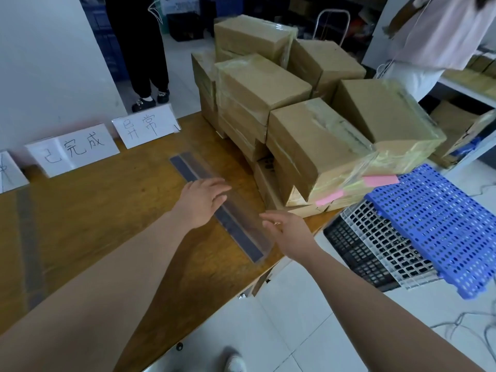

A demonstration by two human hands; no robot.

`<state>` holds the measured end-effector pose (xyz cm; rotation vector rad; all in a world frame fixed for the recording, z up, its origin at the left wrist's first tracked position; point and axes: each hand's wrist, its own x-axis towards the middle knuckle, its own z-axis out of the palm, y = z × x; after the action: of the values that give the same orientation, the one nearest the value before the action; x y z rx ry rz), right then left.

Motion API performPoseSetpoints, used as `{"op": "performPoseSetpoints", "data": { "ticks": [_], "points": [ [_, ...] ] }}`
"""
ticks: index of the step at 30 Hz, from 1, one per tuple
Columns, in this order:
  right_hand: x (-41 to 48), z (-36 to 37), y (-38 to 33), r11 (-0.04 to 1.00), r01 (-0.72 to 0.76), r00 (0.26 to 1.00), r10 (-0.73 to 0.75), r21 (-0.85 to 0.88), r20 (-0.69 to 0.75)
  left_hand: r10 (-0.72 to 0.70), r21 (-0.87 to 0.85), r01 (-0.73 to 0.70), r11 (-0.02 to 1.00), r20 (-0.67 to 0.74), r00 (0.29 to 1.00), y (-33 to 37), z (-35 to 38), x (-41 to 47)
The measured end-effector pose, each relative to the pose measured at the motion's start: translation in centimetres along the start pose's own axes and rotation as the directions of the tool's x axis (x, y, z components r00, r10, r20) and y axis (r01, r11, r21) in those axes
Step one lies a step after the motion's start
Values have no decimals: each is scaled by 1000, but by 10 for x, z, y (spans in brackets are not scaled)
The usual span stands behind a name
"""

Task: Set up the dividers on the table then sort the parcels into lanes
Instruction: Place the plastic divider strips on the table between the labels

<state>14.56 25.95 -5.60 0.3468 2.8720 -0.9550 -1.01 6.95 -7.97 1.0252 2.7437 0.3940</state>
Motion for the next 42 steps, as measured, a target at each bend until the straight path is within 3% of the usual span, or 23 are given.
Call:
{"op": "performPoseSetpoints", "data": {
  "ticks": [4, 9, 12, 16, 21, 28, 32, 37, 42],
  "points": [
    [2, 0, 0, 998, -33, 999, 33, 46, -12, 21, -76, -25, 997, -56, 998, -6, -2, -6],
    [6, 6, -1, 995, -44, 998, 47, 85, -29, -42, 7, 42, 999, 70, 997, -5, 1, -19],
    [5, 6, -2, 995, -40, 999, 43, 86, -28, -99, -34, 101, 994, 53, 994, -9, 2, -25],
    [4, 4, -3, 995, -41, 999, 43, 95, -21, -57, -6, 57, 998, -2, 998, 3, -1, -11],
    [1, 4, -4, 992, -44, 999, 45, 115, -3, -27, 79, 22, 997, 69, 997, 17, -1, 1],
    [3, 6, -6, 989, -63, 998, 62, 131, 12, -20, 107, 16, 994, 36, 999, -2, 3, -24],
    [6, 14, -9, 989, -73, 997, 69, 125, 40, -54, 29, 54, 998, 6, 999, -2, 1, -29],
    [13, 31, -20, 998, -58, 998, 58, 10, 36, -102, -69, 102, 992, -4, 995, -5, -4, -33],
    [19, 38, -34, 988, 36, 999, -38, -148, -10, -134, -276, 133, 952, 14, 991, -2, -14, -43]
  ]
}}
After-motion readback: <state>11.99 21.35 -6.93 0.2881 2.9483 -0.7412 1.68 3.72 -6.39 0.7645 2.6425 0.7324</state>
